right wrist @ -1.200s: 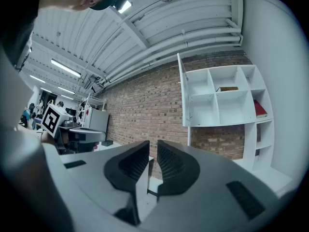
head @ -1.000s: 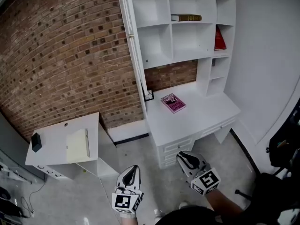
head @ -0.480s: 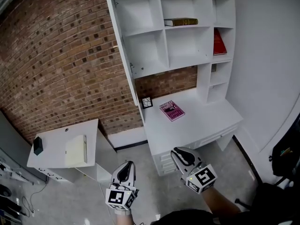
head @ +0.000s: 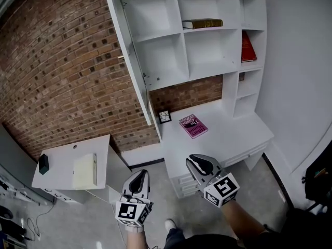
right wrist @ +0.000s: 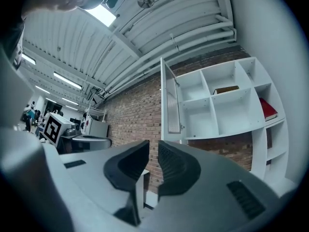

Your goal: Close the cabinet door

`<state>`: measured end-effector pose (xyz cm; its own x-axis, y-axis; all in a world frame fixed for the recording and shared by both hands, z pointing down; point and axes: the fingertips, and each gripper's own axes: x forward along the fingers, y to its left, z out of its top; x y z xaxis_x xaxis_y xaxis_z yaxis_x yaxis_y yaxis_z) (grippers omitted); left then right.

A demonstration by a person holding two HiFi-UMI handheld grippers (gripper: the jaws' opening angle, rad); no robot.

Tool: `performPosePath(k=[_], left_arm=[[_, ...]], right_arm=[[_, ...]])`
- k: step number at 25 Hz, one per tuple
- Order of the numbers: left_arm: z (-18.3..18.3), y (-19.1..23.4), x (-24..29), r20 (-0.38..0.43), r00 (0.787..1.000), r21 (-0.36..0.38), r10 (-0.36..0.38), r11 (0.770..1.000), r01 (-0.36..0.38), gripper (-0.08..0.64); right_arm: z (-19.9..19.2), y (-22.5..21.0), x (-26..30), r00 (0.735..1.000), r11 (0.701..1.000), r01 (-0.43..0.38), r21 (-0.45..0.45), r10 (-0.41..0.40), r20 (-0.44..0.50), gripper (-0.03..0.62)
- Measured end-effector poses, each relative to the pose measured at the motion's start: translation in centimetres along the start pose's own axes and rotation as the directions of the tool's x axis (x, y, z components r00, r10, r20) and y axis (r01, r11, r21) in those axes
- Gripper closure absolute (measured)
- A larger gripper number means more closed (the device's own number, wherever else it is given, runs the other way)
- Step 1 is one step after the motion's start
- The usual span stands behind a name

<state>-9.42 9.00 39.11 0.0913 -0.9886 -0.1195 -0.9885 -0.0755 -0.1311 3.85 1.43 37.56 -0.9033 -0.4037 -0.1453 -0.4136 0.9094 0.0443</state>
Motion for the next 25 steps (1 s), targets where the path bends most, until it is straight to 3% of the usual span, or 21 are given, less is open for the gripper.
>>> performPosePath(k=[3,13,19,25], left_arm=[[0.3,2.3,2.2,0.011,1.0,0.0,-0.008,1.0,0.008,0.549],[1.0,9.9,10.7,0.077,0.98,-0.014,-0.182,0.983,0.183,0.515],[3.2,12.6,15.2,0.13,0.945,0.007,-0.299,0.954,0.3,0.487],[5.0,13.2,18.3,0.171,0.89,0.026,-0.424,0.905,0.426,0.456]], right_arm=[[-0.1,-0.6,2.7,1.0,1.0,0.003,-0.017,-0.003,-0.006,0.532],[-0.3,-2.5,13.0,0.997,0.996,0.077,-0.047,-0.078,-0.012,0.532],[-0.3,-3.2,18.1,0.994,0.992,0.111,-0.062,-0.111,-0.006,0.526],[-0.1,-3.5,21.4,0.99,0.988,0.139,-0.07,-0.14,0.001,0.5]])
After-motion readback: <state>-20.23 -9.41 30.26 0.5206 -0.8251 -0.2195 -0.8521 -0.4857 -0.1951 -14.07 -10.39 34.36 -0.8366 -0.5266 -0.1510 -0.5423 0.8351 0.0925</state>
